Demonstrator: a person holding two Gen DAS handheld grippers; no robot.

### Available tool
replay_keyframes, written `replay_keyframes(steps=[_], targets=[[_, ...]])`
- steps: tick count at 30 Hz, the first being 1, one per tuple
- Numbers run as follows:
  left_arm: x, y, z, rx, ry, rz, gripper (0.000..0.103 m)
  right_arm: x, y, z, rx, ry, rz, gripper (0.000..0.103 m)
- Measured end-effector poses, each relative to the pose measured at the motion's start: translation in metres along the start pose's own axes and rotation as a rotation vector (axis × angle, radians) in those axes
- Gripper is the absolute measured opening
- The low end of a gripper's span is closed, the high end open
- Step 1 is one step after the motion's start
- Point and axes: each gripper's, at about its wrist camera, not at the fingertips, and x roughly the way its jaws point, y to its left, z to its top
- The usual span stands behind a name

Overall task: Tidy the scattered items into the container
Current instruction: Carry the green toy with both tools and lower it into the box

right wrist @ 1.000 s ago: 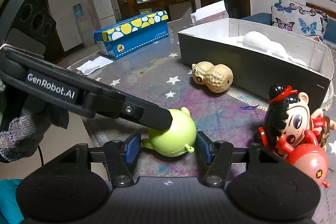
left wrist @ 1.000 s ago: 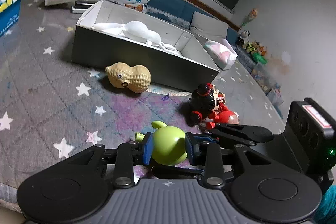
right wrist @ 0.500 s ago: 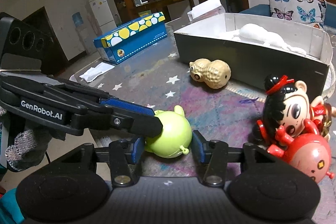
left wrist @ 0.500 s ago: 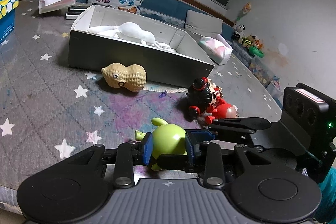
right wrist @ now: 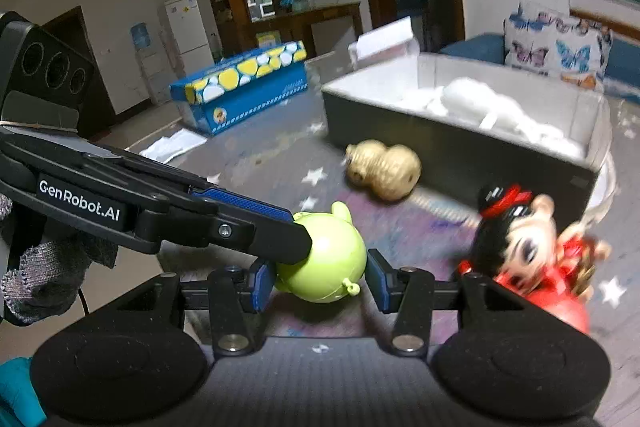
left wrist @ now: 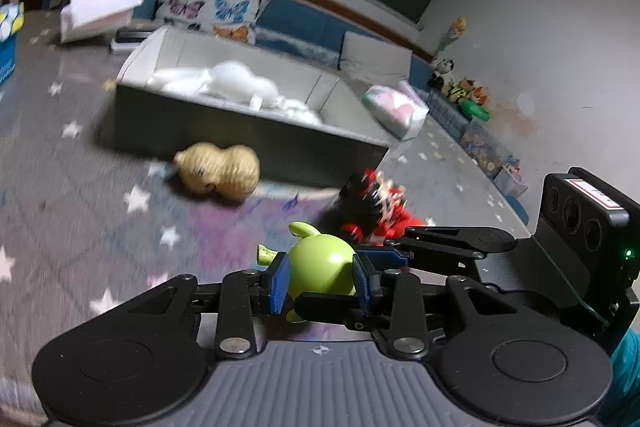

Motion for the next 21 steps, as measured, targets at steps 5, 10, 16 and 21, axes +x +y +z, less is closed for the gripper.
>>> replay_keyframes(steps=[5, 10, 16, 21], targets=[[0.002, -0.017, 0.03, 0.058, -0.059, -0.013, 0.036, -0.017, -0.008, 0.021, -0.025, -0.076, -0.061, 0.048], [0.019, -0.032, 0.066, 0.119, -0.122, -0.029, 0.037, -0.027, -0.03, 0.052, -0.043, -0.148, -0.155, 0.048], [0.063, -0.024, 0.108, 0.108, -0.127, -0.065, 0.038, -0.015, -0.068, 0.087, -0.031, -0.158, -0.235, 0.048], [0.098, -0.005, 0.13, 0.061, -0.094, -0.071, 0.038, 0.013, -0.098, 0.107, -0.029, -0.109, -0.259, 0.048]])
